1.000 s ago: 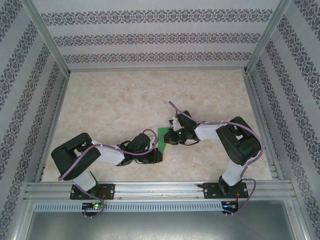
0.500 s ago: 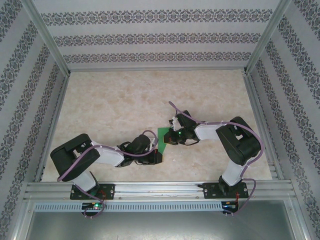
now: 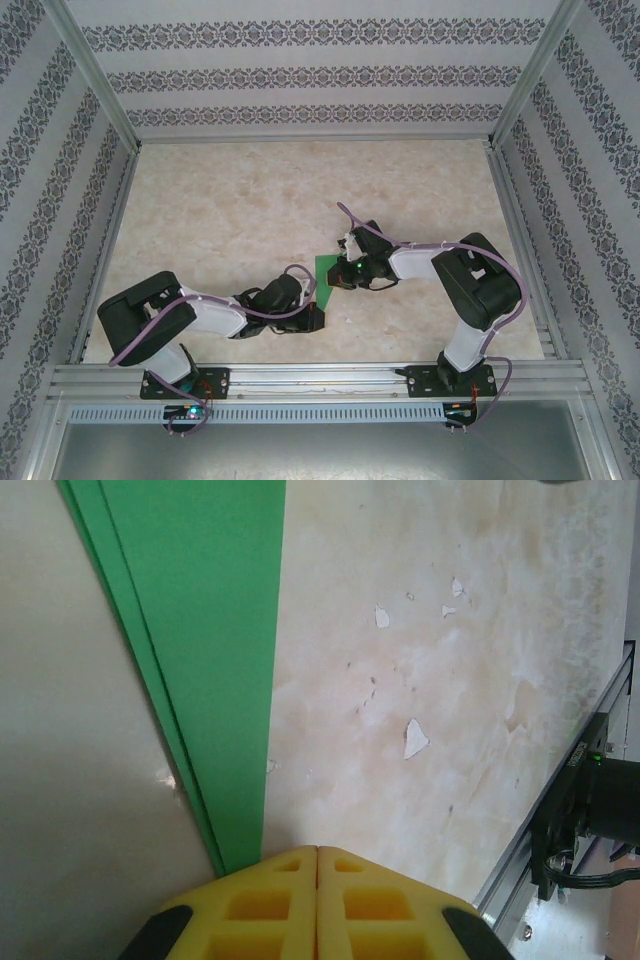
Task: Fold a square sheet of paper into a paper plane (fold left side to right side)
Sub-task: Fold the wing for the fifth time at the center of the table.
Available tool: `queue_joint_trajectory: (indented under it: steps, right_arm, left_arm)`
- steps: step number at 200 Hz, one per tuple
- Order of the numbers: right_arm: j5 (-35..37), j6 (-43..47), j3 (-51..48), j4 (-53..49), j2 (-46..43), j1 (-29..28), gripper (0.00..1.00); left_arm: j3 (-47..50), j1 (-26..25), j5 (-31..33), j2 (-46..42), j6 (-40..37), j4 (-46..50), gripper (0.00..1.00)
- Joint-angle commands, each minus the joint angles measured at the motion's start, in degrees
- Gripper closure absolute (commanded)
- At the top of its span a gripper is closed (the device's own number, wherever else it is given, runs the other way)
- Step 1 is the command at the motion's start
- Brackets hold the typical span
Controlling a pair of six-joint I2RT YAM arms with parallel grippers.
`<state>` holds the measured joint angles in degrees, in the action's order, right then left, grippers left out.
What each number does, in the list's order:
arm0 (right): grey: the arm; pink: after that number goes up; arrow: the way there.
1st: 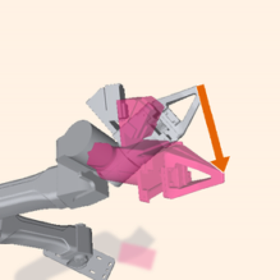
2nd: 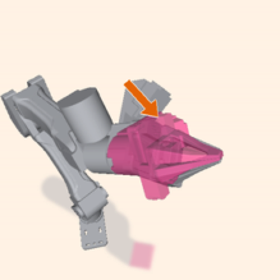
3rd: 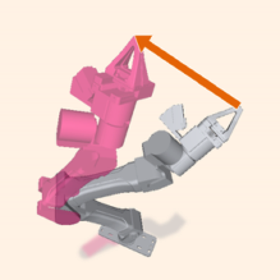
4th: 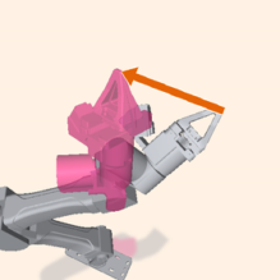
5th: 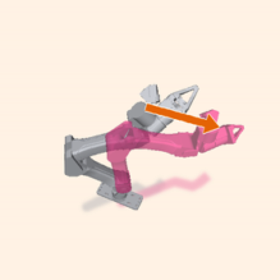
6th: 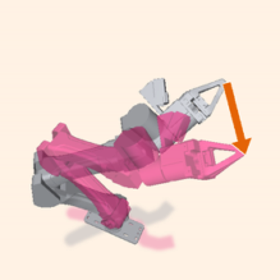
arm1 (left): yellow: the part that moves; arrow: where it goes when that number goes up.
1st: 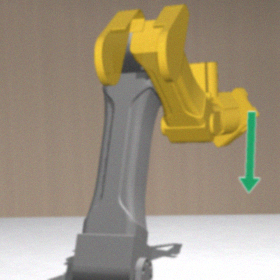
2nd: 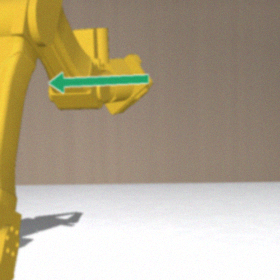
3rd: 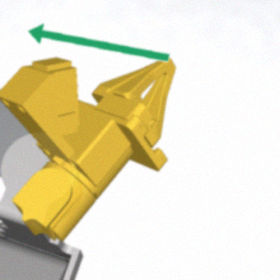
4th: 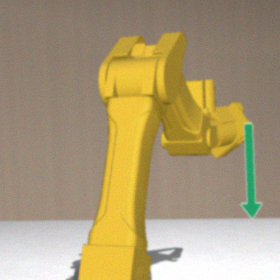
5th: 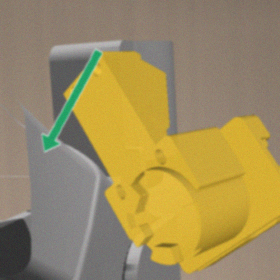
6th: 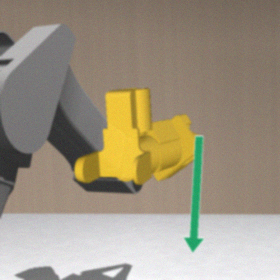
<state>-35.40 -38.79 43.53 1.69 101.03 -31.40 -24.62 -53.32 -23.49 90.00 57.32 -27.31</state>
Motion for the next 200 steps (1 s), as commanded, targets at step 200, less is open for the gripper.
queue_joint_trajectory:
  steps: [200]
  right_arm:
    - [9.2, 0.1, -1.9, -6.5, 3.0, -1.9, 1.0]
  left_arm:
    - [-11.9, 9.0, -6.0, 3.6, -9.2, 13.9, 0.94]
